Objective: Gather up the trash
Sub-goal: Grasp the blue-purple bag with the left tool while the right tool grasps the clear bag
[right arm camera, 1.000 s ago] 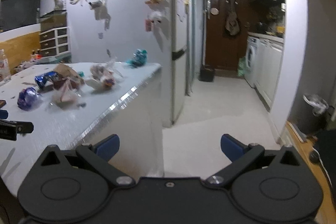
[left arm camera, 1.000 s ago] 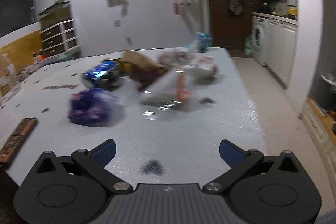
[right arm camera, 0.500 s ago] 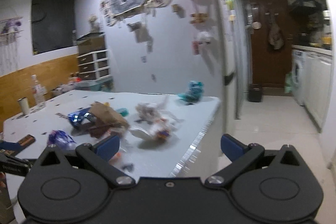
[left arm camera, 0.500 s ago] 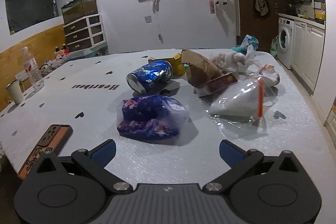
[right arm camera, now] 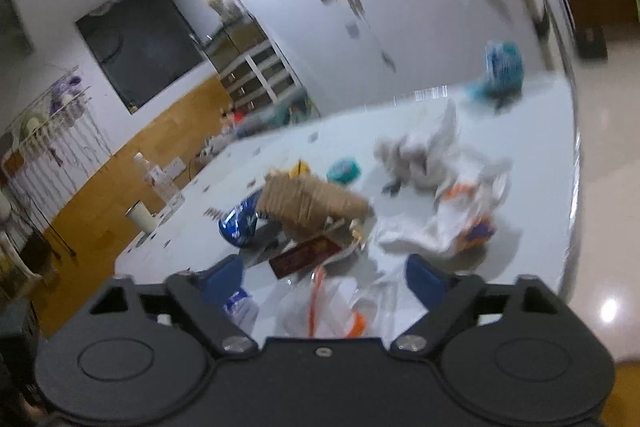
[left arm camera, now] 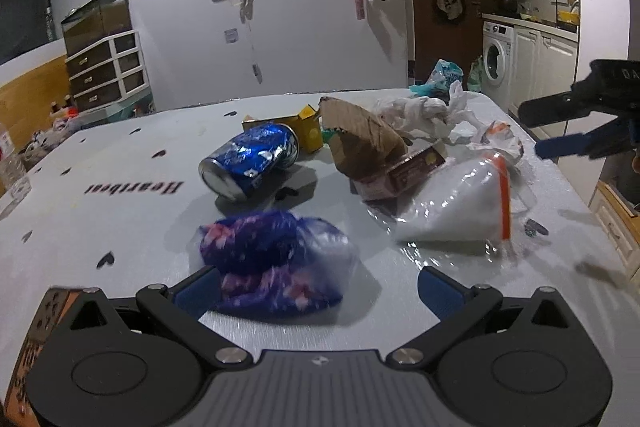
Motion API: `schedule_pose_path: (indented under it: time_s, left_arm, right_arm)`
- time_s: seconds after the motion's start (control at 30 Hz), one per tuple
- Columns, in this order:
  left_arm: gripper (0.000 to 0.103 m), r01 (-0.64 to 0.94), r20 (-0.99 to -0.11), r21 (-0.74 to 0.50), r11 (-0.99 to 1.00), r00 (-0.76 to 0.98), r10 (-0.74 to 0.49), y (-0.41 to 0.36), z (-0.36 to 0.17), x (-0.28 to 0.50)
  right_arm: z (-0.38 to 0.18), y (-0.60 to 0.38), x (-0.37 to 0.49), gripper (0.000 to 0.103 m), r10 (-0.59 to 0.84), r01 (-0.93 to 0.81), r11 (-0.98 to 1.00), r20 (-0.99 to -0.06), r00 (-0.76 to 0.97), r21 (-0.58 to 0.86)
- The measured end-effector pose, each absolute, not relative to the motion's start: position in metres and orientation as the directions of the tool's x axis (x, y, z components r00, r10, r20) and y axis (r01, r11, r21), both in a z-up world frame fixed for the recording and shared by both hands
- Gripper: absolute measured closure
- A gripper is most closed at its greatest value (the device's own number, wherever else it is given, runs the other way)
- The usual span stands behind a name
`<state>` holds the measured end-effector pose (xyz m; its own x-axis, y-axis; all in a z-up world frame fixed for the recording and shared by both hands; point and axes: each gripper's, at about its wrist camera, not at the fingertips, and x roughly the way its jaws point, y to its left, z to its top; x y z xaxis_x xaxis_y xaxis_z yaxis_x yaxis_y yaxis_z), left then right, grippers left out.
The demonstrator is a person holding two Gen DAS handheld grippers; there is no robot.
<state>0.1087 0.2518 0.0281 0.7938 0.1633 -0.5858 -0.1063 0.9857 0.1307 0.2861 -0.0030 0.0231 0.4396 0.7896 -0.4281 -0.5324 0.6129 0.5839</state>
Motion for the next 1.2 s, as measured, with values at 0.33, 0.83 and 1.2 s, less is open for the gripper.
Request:
schedule_pose_path:
  time_s: [0.33,0.83,1.2]
  left_arm:
    - [0.017,-0.083,-0.634,0.149,0.985,0.757,0.159,0.252,0.01,0.145]
    - [0.058,-0.182,-0.636,0.152,0.972,0.735,0.237,0.259,0.001,0.155]
    - [0.081,-0.198,-0.576,0.078,0.977,0.791,0.206,0.249,0.02,0.128]
  right_arm:
    - [0.001,0.015,0.312,0.053,0.828,-0.425,0.559,-0.449,0.336,0.712]
    - [-0.008,0.052,0.285,0.083,0.786,-0.543,0.593,-0.573,0.232,0.595]
    - [0.01,0.039,0.245,0.089,0.755,-0.615,0.625,-0.574,0.318,0.481]
